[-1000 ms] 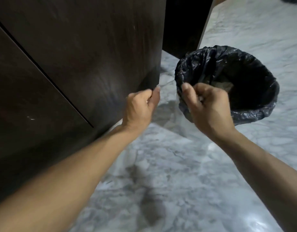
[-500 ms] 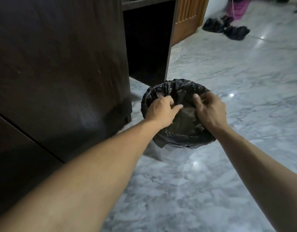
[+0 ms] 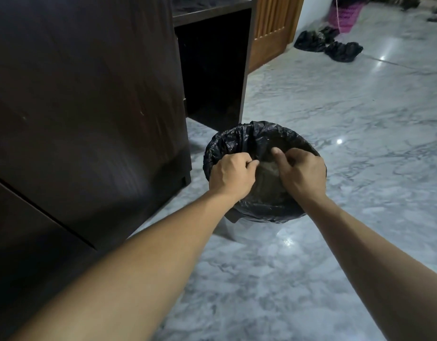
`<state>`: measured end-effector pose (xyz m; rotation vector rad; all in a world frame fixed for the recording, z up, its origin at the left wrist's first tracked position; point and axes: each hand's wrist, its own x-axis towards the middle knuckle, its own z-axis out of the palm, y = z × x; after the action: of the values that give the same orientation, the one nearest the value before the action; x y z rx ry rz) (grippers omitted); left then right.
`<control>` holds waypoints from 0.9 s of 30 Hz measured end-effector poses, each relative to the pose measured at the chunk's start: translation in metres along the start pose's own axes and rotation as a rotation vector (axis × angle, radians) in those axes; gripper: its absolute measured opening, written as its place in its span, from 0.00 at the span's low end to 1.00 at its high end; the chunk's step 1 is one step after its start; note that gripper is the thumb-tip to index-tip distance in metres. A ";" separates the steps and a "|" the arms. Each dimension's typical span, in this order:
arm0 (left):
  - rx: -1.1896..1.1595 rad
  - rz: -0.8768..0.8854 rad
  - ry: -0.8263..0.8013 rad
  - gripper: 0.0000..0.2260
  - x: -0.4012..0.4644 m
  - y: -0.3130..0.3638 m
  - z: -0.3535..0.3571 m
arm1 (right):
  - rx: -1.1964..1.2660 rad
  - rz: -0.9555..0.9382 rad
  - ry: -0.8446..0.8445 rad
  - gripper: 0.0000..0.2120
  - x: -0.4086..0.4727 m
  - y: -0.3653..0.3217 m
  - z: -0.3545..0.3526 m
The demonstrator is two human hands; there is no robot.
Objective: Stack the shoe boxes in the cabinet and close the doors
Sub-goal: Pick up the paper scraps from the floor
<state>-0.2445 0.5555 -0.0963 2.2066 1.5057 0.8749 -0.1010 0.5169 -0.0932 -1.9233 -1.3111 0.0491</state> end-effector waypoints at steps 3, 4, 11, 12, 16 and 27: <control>-0.072 0.207 0.114 0.12 -0.012 -0.009 -0.006 | -0.026 -0.060 0.084 0.13 0.004 0.003 -0.009; 0.009 0.245 0.105 0.14 -0.017 -0.013 -0.007 | -0.087 -0.060 0.070 0.14 0.008 0.007 -0.014; 0.257 -0.041 -0.298 0.41 -0.037 -0.030 -0.033 | -0.258 0.163 -0.299 0.18 0.001 0.008 -0.036; 0.263 -0.058 -0.305 0.39 -0.038 -0.032 -0.037 | -0.265 0.149 -0.308 0.18 -0.005 0.004 -0.036; 0.320 -0.103 -0.329 0.38 -0.049 -0.045 -0.058 | -0.280 0.055 -0.422 0.25 -0.025 -0.012 -0.036; 0.315 -0.202 -0.453 0.53 -0.102 -0.080 -0.110 | -0.224 -0.183 -0.706 0.61 -0.071 -0.043 -0.021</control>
<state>-0.3991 0.4853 -0.0895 2.2050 1.6727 0.0639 -0.1579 0.4544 -0.0785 -2.0436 -2.0199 0.5520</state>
